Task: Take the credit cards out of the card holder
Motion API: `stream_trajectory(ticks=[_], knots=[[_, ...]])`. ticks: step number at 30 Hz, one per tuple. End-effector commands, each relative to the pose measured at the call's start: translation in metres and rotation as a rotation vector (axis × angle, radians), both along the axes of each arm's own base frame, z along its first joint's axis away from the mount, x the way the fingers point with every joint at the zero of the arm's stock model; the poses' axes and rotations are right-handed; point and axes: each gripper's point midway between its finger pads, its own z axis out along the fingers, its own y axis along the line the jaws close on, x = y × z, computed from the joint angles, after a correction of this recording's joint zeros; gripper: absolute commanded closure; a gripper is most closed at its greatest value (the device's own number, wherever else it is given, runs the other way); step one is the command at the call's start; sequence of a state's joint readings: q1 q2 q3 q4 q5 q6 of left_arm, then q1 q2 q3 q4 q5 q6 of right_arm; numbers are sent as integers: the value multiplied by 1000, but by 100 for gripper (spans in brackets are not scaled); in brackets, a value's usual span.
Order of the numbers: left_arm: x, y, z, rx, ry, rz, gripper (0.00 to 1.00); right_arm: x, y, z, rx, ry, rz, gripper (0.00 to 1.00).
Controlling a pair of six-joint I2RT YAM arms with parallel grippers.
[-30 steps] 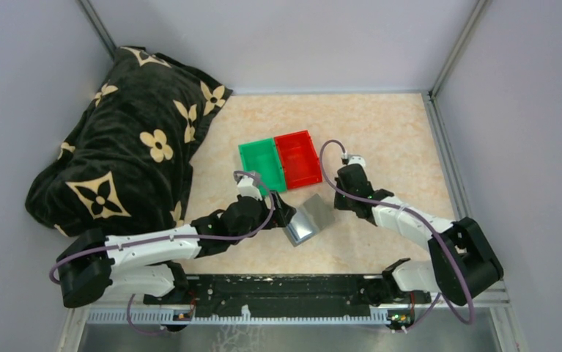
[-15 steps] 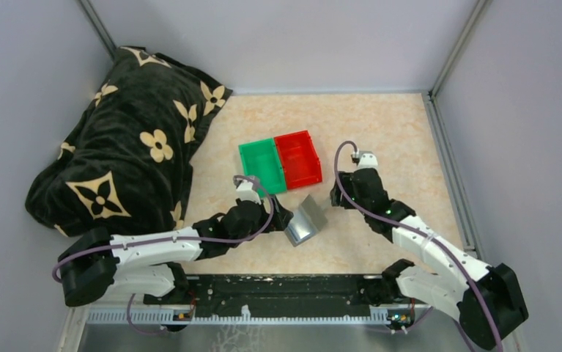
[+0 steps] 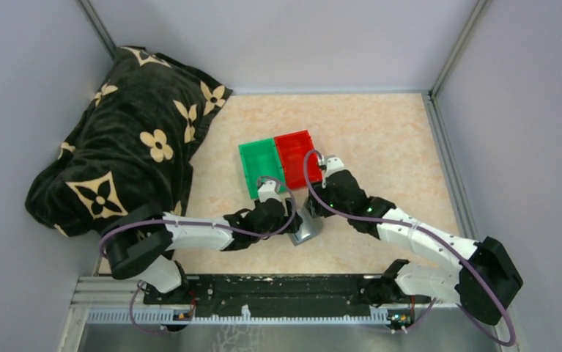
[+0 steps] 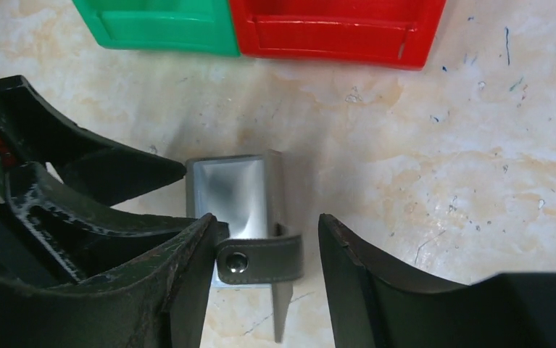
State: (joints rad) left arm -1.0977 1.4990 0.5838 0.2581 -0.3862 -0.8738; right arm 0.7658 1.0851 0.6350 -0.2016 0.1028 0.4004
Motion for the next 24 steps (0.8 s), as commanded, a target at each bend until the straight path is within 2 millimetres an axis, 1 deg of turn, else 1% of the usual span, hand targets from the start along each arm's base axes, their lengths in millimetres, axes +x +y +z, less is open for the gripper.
stream_trajectory(ticks=[1,2,5,6,7,9,14,18,19,22,23,24], knots=[[9,-32,4,-25,4,-40,20,5,4,0,14,-30,-3,54],[10,-35,4,-25,6,-45,20,5,1,-3,4,-26,-21,62],[10,-41,5,-31,10,-55,20,9,-12,-11,-4,-1,-87,91],[10,-42,6,-34,9,-57,20,11,-17,-15,3,14,-108,98],[10,-42,7,-38,9,-57,20,13,-22,-18,11,23,-122,100],[9,-39,9,-41,9,-57,21,17,-33,-26,13,40,-151,100],[6,-30,11,-53,9,-37,22,24,-64,-47,-65,88,-252,100],[6,-31,20,-69,-2,-44,22,23,-76,-68,-70,155,-286,100],[7,-33,25,-62,-15,-62,25,23,-78,-72,-83,161,-292,100],[10,-45,35,-11,-25,-78,38,22,-84,-83,-112,177,-324,100],[12,-52,41,7,-41,-89,44,23,-86,-85,-120,173,-334,100],[13,-61,47,20,-60,-108,52,22,-88,-86,-125,172,-343,100]])
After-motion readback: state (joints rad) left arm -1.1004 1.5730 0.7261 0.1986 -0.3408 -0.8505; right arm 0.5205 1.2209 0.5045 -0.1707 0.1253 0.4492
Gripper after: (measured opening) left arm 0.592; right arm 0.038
